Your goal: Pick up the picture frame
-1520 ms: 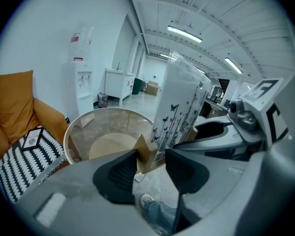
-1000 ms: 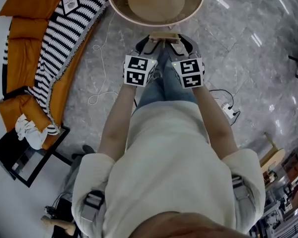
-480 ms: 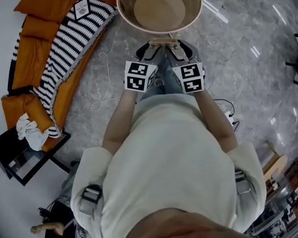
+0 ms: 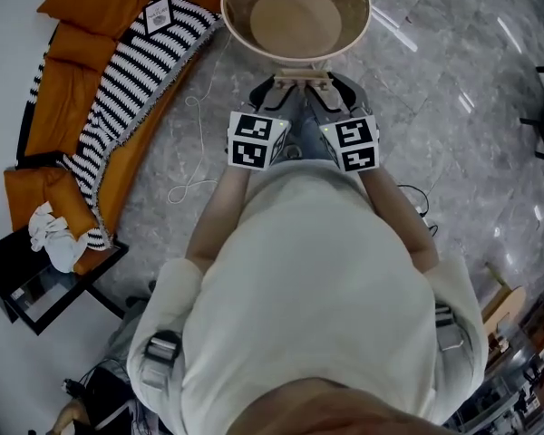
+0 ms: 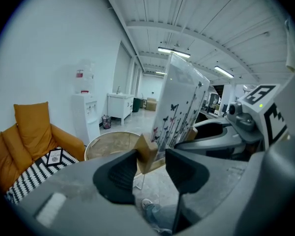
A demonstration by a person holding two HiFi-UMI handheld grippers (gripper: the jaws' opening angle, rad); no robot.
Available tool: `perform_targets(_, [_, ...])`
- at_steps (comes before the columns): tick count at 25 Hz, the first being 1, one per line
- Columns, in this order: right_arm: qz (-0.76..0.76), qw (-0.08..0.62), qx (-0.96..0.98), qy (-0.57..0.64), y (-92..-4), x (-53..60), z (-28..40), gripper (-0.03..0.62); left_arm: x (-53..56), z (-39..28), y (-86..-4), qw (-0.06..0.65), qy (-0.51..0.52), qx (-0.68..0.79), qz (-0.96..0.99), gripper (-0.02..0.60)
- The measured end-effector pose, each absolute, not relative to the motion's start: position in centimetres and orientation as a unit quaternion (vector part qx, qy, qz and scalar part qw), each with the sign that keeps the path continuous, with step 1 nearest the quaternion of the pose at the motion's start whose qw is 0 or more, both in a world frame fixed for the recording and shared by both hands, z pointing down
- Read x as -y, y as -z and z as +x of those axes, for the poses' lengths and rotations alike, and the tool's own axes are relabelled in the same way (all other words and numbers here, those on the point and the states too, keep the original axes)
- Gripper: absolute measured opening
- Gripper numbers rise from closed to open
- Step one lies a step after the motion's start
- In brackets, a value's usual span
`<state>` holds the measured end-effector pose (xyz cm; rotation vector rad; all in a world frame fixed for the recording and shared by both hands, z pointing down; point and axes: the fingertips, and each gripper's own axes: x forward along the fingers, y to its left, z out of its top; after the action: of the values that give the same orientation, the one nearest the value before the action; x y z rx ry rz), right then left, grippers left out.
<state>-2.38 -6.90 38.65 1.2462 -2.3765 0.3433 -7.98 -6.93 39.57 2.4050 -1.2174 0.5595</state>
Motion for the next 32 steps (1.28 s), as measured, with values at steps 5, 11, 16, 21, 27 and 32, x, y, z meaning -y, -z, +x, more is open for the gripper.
perform_targets(5, [0.451,0.205,0.86,-0.121,-37.8,6.7,-2.7,0.196,6.7,-8.2,-39.0,0.188,-0.198,0.434,0.859,0.183])
perform_targets(11, [0.453,0.199,0.862,-0.112,-37.3,7.1,-2.8,0.195,7.1,-8.4,-38.4,0.181,-0.192,0.44,0.858,0.183])
perform_targets(16, [0.449,0.2,0.864,-0.107,-37.2,7.3,-2.7,0.189,7.3,-8.3,-38.3,0.179,-0.193,0.443,0.857,0.183])
perform_targets(21, [0.45,0.195,0.865,-0.108,-37.1,7.4,-2.6,0.187,7.4,-8.2,-38.2,0.176,-0.193,0.444,0.857,0.183])
perform_targets(27, [0.452,0.19,0.866,-0.104,-36.9,7.6,-2.6,0.187,7.6,-8.2,-37.9,0.175,-0.191,0.446,0.857,0.183])
perform_targets(32, [0.45,0.191,0.866,-0.104,-36.9,7.8,-2.3,0.187,7.8,-7.9,-38.0,0.175,-0.192,0.447,0.856,0.183])
